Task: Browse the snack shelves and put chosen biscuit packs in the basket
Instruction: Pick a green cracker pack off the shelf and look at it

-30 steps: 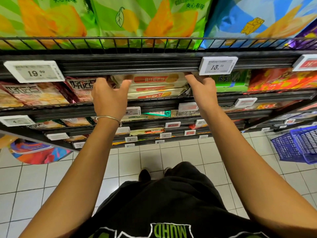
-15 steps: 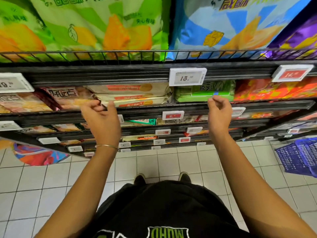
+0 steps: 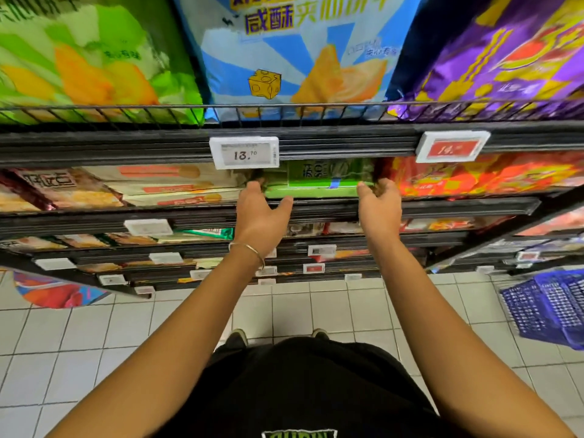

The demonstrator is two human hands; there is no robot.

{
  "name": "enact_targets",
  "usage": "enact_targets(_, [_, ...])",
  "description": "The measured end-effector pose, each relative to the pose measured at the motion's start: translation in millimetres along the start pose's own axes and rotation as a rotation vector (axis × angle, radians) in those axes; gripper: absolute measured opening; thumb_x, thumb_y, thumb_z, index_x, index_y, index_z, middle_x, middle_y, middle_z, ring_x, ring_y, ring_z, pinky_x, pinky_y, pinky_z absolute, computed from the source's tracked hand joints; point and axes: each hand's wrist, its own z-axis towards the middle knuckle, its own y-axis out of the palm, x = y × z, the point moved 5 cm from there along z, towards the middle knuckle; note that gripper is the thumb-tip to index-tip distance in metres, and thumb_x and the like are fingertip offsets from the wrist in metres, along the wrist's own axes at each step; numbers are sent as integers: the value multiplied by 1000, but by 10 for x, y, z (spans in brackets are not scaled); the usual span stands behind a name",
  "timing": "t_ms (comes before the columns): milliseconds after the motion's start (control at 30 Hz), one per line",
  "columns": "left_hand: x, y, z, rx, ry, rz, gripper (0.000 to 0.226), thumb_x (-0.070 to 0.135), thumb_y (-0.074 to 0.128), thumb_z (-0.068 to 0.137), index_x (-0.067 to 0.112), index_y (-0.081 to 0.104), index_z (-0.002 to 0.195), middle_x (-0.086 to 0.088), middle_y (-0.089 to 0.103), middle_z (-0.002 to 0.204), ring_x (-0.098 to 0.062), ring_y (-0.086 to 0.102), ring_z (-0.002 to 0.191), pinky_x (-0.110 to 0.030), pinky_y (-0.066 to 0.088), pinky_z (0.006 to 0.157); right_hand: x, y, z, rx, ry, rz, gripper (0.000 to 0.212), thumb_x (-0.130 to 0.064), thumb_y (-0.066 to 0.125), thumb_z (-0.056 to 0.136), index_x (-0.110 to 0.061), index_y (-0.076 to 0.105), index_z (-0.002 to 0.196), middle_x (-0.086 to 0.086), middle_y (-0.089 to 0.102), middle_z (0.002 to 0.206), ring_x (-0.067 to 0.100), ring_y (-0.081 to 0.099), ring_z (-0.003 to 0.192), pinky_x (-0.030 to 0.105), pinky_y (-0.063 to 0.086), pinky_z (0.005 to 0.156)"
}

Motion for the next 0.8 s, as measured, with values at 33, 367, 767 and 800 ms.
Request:
enact_targets(33, [9,20,31,17,-34,0,62,39,72,93,11,45,141,-9,54,141,-30,54,128,-49,46,109,4,-6,32,-19,9,-4,61,-34,62,101,-8,44,153,12,51,151,29,49,137,45,39,117])
enact_targets(367, [350,-144,-189,330,149,-227,36,25,75,87,21,55,116,-6,62,124,-27,57,119,-45,49,106,-140,-121,7,-127,-9,256,52,-29,68,98,-7,53,143,10,56,144,27,54,131,44,43,113])
enact_targets(767, [-29,6,-374,414,-106,-449,45,22,78,89,15,55,127,-16,57,126,-23,62,101,-44,56,98,-144,-23,-353,-208,-63,406,27,-10,67,97,-12,61,124,0,63,101,15,62,90,32,58,83])
enact_targets(800, [-82,15,-333,390,-217,-512,51,27,78,89,9,54,130,-21,57,131,-27,62,103,-44,58,95,-69,-45,-317,-213,12,417,28,-12,67,98,-12,60,126,-1,64,103,16,64,96,35,59,88])
